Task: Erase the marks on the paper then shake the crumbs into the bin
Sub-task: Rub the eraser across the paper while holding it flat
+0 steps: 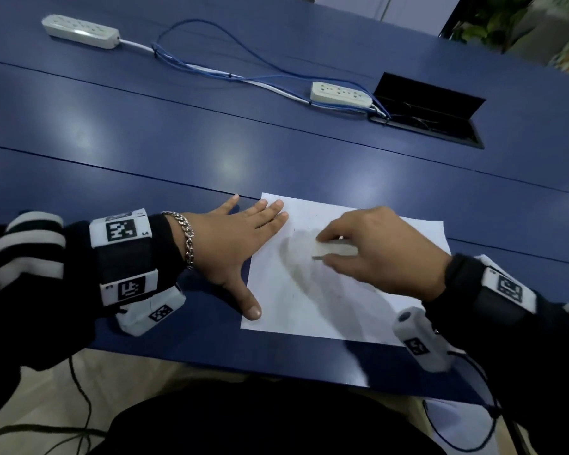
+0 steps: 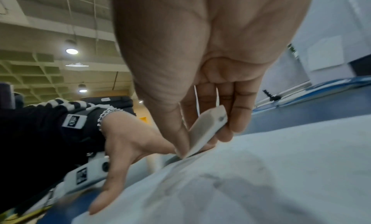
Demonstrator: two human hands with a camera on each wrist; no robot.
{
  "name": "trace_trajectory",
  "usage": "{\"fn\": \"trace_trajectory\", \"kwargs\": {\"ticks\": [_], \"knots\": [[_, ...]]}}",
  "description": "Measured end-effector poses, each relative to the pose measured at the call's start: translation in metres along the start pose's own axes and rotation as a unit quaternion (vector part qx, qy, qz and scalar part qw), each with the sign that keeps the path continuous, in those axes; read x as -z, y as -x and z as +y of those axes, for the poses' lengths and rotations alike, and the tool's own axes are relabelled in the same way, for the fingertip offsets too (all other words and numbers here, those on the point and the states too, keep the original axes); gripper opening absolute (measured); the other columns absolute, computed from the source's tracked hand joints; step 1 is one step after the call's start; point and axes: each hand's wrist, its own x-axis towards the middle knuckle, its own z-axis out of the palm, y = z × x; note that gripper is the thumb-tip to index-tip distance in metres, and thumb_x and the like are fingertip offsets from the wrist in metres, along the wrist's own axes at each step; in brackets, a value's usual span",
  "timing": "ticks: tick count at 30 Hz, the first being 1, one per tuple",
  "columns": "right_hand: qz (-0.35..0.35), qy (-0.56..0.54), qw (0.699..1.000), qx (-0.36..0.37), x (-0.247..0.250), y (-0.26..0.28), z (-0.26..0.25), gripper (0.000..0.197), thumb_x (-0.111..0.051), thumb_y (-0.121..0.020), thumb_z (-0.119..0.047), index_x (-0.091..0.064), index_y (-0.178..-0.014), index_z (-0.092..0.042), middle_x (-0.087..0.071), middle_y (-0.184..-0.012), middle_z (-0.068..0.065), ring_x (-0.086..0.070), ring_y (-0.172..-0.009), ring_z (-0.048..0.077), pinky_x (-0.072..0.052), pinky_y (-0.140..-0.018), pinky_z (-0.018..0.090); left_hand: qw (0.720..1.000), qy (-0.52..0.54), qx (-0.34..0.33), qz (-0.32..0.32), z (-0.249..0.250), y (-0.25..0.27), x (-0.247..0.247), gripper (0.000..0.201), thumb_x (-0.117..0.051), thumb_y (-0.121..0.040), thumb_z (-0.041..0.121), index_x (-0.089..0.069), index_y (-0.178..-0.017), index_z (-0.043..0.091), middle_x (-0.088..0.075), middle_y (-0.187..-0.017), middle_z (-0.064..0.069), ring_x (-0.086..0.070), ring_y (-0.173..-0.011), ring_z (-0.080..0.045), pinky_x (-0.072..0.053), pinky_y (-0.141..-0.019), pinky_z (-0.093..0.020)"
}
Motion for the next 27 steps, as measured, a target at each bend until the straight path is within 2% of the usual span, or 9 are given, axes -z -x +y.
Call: {"fn": "trace_trajectory", "kwargs": {"ticks": [4,8,11,15,17,20,23,27], "knots": [[-0.013,0.028,0.998,-0.052,-0.006,0.018,0.019,0.038,-0.062,-0.089,-0.054,-0.071,-0.117,-0.03,-0.071,-0.113,-0.011,-0.063,-0.106,0.016,-0.051,-0.093,0.034,1.0,0.016,-0.019,0.003,-0.004,0.002,0.002,0.158,-0.067,-0.059,0.096,0.027,-0.162,0.02,0.038,-0.167,0.005,0.035,-0.153,-0.014,0.015,-0.127,-0.051],[-0.014,0.017,0.998,-0.053,-0.011,0.026,0.02,0.04,-0.057,-0.088,-0.059,-0.07,-0.114,-0.032,-0.068,-0.107,-0.015,-0.062,-0.1,0.012,-0.052,-0.088,0.031,0.997,0.037,-0.022,0.066,-0.007,-0.002,0.007,0.143,-0.062,-0.068,0.093,0.014,-0.166,0.023,0.018,-0.174,0.008,0.014,-0.159,-0.01,0.01,-0.126,-0.031],[-0.032,0.022,0.998,-0.045,-0.006,0.028,0.019,0.034,-0.062,-0.089,-0.055,-0.069,-0.112,-0.031,-0.068,-0.106,-0.014,-0.061,-0.099,0.011,-0.052,-0.088,0.031,0.998,-0.003,0.001,0.069,-0.008,-0.006,0.007,0.143,-0.057,-0.065,0.099,0.014,-0.166,0.025,0.021,-0.173,0.008,0.011,-0.161,-0.016,0.005,-0.128,-0.039],[-0.067,0.026,0.997,0.0,0.002,0.024,0.006,0.03,-0.064,-0.089,-0.049,-0.07,-0.112,-0.03,-0.068,-0.105,-0.012,-0.06,-0.1,0.012,-0.05,-0.088,0.032,1.0,-0.004,0.01,0.025,-0.005,-0.008,0.003,0.15,-0.053,-0.059,0.104,0.028,-0.161,0.029,0.034,-0.167,0.012,0.028,-0.157,-0.019,0.012,-0.128,-0.054],[-0.061,0.019,0.997,0.039,0.002,0.013,-0.007,0.029,-0.064,-0.09,-0.047,-0.07,-0.113,-0.03,-0.068,-0.105,-0.01,-0.061,-0.099,0.014,-0.05,-0.089,0.033,1.0,0.006,0.014,0.015,-0.005,-0.008,0.001,0.154,-0.053,-0.056,0.105,0.032,-0.159,0.028,0.038,-0.165,0.012,0.033,-0.154,-0.021,0.014,-0.127,-0.056],[-0.053,0.013,0.995,0.079,-0.006,-0.009,-0.023,0.029,-0.064,-0.092,-0.045,-0.069,-0.115,-0.028,-0.069,-0.104,-0.007,-0.062,-0.097,0.016,-0.051,-0.088,0.036,0.999,0.0,0.031,0.011,-0.005,-0.008,-0.001,0.159,-0.051,-0.053,0.107,0.034,-0.158,0.024,0.041,-0.164,0.009,0.032,-0.155,-0.023,0.015,-0.126,-0.058],[-0.039,0.013,0.996,0.085,-0.011,-0.03,-0.023,0.03,-0.064,-0.091,-0.047,-0.071,-0.111,-0.025,-0.07,-0.102,-0.004,-0.064,-0.094,0.021,-0.052,-0.085,0.039,0.999,-0.002,0.041,0.015,-0.005,-0.007,-0.003,0.161,-0.049,-0.049,0.109,0.034,-0.158,0.026,0.04,-0.165,0.011,0.03,-0.156,-0.025,0.016,-0.124,-0.06],[0.002,0.023,0.998,0.059,-0.014,-0.044,-0.015,0.031,-0.063,-0.092,-0.046,-0.07,-0.108,-0.021,-0.07,-0.101,0.001,-0.065,-0.095,0.027,-0.052,-0.083,0.042,0.999,-0.002,0.051,0.006,-0.004,-0.007,-0.002,0.161,-0.046,-0.046,0.111,0.034,-0.158,0.028,0.04,-0.164,0.015,0.029,-0.156,-0.027,0.015,-0.122,-0.068]]}}
